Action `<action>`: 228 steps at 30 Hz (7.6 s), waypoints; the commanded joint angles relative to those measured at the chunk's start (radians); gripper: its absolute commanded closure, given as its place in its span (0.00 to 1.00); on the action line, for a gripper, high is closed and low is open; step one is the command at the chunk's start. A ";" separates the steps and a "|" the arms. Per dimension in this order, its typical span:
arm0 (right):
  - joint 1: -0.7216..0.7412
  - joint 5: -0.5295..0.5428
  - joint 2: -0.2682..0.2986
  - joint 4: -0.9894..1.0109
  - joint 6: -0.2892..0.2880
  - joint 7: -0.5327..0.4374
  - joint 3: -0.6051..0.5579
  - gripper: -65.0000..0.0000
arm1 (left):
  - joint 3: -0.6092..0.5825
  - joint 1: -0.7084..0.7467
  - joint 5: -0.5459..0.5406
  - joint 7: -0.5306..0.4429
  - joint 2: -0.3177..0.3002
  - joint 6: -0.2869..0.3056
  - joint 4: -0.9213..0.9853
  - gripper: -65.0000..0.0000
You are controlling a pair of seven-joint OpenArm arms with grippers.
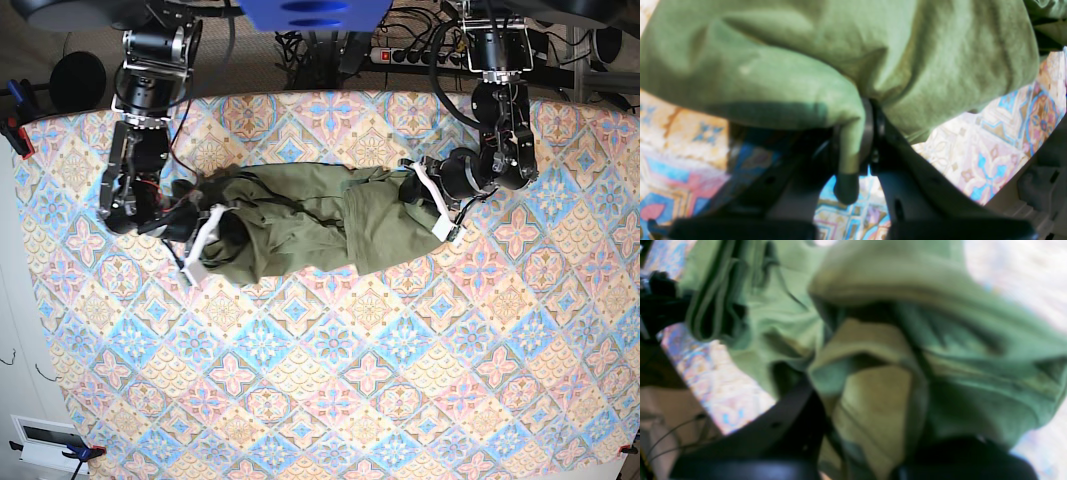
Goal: Layout the t-shirt on the table in an organized manner, then fold the t-shirt properly
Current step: 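Hold both strip ends and pull the strip away from the cloth edge, then regrasp the strip with the left gripper nearer its middle, then fold the strip end with the right gripper over toward the left gripper, then press and tuck the bunched green shirt with both grippers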
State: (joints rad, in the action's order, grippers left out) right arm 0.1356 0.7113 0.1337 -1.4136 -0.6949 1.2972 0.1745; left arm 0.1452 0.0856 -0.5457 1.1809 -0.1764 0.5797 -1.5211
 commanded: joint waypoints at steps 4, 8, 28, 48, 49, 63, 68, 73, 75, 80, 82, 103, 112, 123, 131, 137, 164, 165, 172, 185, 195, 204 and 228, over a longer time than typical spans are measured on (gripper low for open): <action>0.048 0.029 0.047 -0.020 -0.003 -0.021 0.012 1.00 | 0.009 0.001 -0.004 0.072 -0.031 0.003 -0.011 1.00; 0.051 0.026 0.056 -0.017 -0.003 -0.021 0.012 1.00 | 0.035 0.003 -0.004 0.066 -0.091 0.003 -0.011 1.00; 0.051 0.024 0.056 -0.017 -0.003 -0.021 0.006 1.00 | -0.017 0.050 -0.469 0.069 -0.300 0.006 -0.072 0.13; 0.046 0.024 0.050 -0.025 -0.003 -0.021 -0.045 1.00 | -0.152 0.058 -0.244 0.072 -0.236 0.000 -0.356 0.98; 0.045 0.024 0.050 -0.026 -0.003 -0.021 -0.045 1.00 | -0.177 0.055 -0.192 0.072 -0.229 0.000 -0.364 0.93; 0.045 0.026 0.050 -0.051 -0.003 -0.021 -0.043 1.00 | -0.410 -0.007 0.125 0.066 -0.246 0.000 -0.427 0.27; 0.049 0.024 0.050 -0.051 -0.003 -0.021 -0.043 1.00 | -0.508 -0.054 0.189 0.064 -0.228 0.000 -0.362 0.27; 0.049 0.024 0.050 -0.051 -0.003 -0.021 -0.043 1.00 | -0.523 -0.062 0.189 0.064 -0.220 0.000 -0.342 0.27; 0.049 0.024 0.050 -0.049 -0.003 -0.021 -0.043 1.00 | -0.523 -0.063 0.192 0.064 -0.220 0.000 -0.342 0.28; 0.049 0.024 0.050 -0.046 -0.003 -0.021 -0.043 1.00 | -0.531 -0.063 0.258 0.063 -0.202 0.000 -0.318 0.55; 0.049 0.024 0.050 -0.045 -0.003 -0.021 -0.043 1.00 | -0.530 -0.073 0.275 0.063 -0.197 0.000 -0.299 0.72; 0.049 0.024 0.050 -0.051 -0.003 -0.021 -0.043 1.00 | -0.437 -0.094 0.279 -0.075 -0.062 0.000 -0.275 1.00; 0.049 0.024 0.050 -0.046 -0.003 -0.021 -0.043 1.00 | -0.451 -0.088 0.270 -0.075 -0.048 0.000 -0.210 1.00; 0.049 0.024 0.050 -0.043 -0.003 -0.021 -0.043 1.00 | -0.352 -0.059 0.008 -0.075 -0.097 0.000 -0.256 0.42; 0.049 0.024 0.050 -0.046 -0.003 -0.021 -0.043 1.00 | 0.044 0.038 -0.277 -0.075 -0.159 0.000 -0.266 0.37; 0.046 0.029 0.050 -0.051 -0.003 -0.021 -0.051 1.00 | 0.141 0.067 -0.288 -0.075 -0.156 0.001 -0.135 0.37; -0.014 0.031 -0.199 -0.257 -0.003 -0.020 -0.316 1.00 | -0.026 0.001 -0.138 -0.128 -0.064 0.006 0.060 0.36; -0.014 0.031 -0.205 -0.257 -0.003 -0.020 -0.327 1.00 | -0.026 0.001 -0.141 -0.114 -0.076 0.007 0.058 0.36; -0.012 0.026 -0.273 -0.246 -0.003 -0.020 -0.375 1.00 | -0.025 0.001 -0.297 -0.077 -0.140 0.007 0.015 0.36; -0.012 0.026 -0.274 -0.246 -0.003 -0.020 -0.378 1.00 | 0.150 0.093 -0.393 -0.069 -0.202 0.007 -0.043 0.36; 0.063 0.024 -0.291 -0.174 -0.003 -0.023 -0.381 1.00 | 0.410 0.210 -0.526 -0.069 -0.202 0.007 -0.043 0.36; 0.088 0.024 -0.291 -0.083 -0.003 -0.080 -0.505 1.00 | 0.410 0.225 -0.515 -0.069 -0.202 0.007 -0.042 0.36; 0.083 -0.101 -0.288 -0.103 -0.003 -0.196 -0.606 0.45 | 0.325 0.220 -0.515 -0.068 -0.203 0.007 -0.045 0.36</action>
State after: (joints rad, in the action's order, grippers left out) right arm 0.1997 0.5903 -0.1467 -1.4982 -0.6949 1.1183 -0.4347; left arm 0.4618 0.3130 -1.0405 1.1286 -0.3592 0.5800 -1.5486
